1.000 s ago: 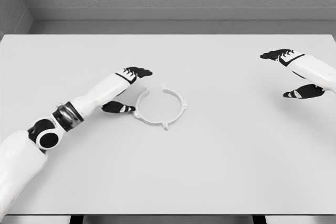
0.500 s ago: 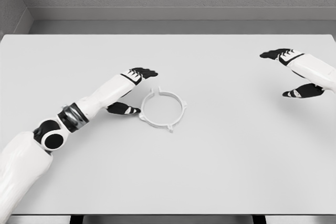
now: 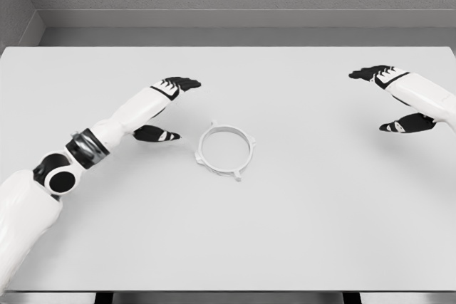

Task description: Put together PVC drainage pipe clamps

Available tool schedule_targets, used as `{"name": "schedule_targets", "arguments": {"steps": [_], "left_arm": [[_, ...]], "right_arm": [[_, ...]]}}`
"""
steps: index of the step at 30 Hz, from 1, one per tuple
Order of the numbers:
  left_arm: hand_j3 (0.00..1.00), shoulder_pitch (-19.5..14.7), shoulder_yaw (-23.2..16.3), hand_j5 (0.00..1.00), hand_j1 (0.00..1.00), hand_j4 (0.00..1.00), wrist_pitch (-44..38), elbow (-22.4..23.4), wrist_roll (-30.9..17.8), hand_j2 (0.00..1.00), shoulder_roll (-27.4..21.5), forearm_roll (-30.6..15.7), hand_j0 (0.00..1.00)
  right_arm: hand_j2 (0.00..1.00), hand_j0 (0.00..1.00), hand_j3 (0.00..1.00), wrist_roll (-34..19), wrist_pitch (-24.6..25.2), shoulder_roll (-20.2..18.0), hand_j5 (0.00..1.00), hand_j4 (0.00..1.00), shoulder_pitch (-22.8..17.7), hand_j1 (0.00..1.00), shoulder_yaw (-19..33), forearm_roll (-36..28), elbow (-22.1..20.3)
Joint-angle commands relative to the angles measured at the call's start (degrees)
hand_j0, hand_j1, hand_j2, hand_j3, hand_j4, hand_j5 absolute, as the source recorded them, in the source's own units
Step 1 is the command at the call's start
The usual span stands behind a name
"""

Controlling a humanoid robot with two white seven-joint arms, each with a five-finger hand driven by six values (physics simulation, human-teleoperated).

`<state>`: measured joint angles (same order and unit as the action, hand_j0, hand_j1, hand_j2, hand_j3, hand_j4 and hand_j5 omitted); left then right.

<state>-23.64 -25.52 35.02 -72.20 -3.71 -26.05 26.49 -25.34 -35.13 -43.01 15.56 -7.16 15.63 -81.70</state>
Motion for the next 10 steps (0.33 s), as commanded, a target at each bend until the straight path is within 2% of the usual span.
{"name": "schedule_targets", "arguments": {"steps": [1,2,3,4,8,10], "left_arm": [[1.00,-0.3,2.2,1.00,1.00,1.00,0.0,0.3,0.1,1.00,-3.7,-0.5,1.00],[1.00,-0.8,4.8,1.00,1.00,1.00,0.0,0.4,0.1,1.00,-5.3,-0.5,1.00],[1.00,-0.4,6.5,1.00,1.00,1.00,0.0,0.5,0.1,1.00,-9.2,-0.4,1.00],[1.00,-0.3,6.6,1.00,1.00,1.00,0.0,1.4,0.1,1.00,-11.6,-0.3,1.00],[1.00,-0.5,7.1,1.00,1.00,1.00,0.0,3.6,0.1,1.00,-13.5,-0.5,1.00],[1.00,0.3,9.0,1.00,1.00,1.00,0.0,4.4,0.2,1.00,-15.3,-0.6,1.00]], "right_arm": [[1.00,1.00,1.00,0.0,0.1,-0.1,1.00,1.00,0.0,1.00,0.0,-0.4,0.0],[1.00,1.00,1.00,0.0,0.1,-0.1,1.00,1.00,0.0,1.00,0.0,-0.4,0.0],[1.00,1.00,1.00,0.0,0.1,-0.1,1.00,1.00,0.0,1.00,0.0,-0.4,-0.1],[1.00,1.00,1.00,0.0,0.1,0.3,1.00,1.00,0.1,1.00,0.0,-0.4,-0.2],[1.00,1.00,1.00,0.0,0.1,0.3,1.00,1.00,0.1,1.00,0.0,-0.4,0.0],[1.00,1.00,1.00,0.0,0.1,0.3,1.00,1.00,0.1,1.00,0.0,-0.4,0.0]]}}
